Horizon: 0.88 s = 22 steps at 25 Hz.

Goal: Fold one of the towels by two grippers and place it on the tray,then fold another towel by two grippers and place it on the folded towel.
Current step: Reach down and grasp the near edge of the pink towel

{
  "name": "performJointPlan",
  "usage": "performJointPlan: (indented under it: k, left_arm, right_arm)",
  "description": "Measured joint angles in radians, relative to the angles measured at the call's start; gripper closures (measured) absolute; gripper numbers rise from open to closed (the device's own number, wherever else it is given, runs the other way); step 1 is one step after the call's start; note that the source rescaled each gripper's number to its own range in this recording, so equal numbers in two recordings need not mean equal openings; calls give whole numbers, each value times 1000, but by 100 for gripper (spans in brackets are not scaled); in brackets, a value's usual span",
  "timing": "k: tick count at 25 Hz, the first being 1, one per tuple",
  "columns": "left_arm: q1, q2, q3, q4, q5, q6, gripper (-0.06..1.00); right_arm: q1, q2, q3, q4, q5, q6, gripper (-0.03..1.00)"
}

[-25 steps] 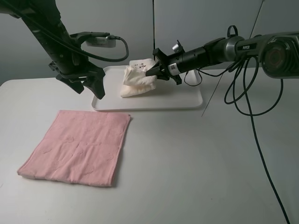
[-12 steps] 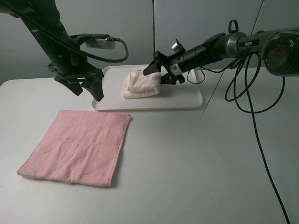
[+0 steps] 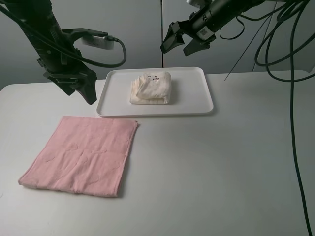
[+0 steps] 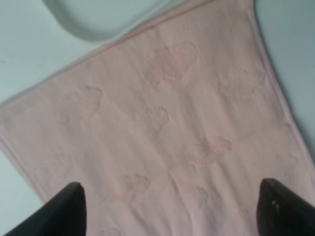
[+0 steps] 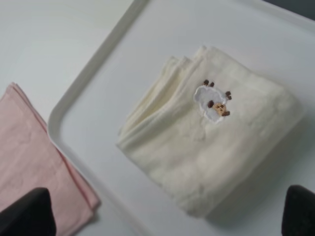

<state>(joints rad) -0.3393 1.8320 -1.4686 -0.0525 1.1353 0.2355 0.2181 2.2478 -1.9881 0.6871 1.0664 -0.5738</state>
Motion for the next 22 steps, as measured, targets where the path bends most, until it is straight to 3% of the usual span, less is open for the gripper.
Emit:
performJointPlan:
  k: [6, 11, 16, 22]
  left_arm:
    - [23, -97, 56, 12, 12, 22, 4]
    - [51, -217, 214, 15, -44, 44, 4]
    - [59, -298, 337, 53, -71, 151, 4]
    - [59, -304, 391, 156, -11, 331, 4]
  right_arm:
    - [0, -89, 55, -105, 117, 65, -3]
    - [0, -230, 313, -96, 27, 50, -3]
    - [24, -385, 573, -70, -43, -21, -3]
    - [194, -474, 698, -97, -68, -128, -3]
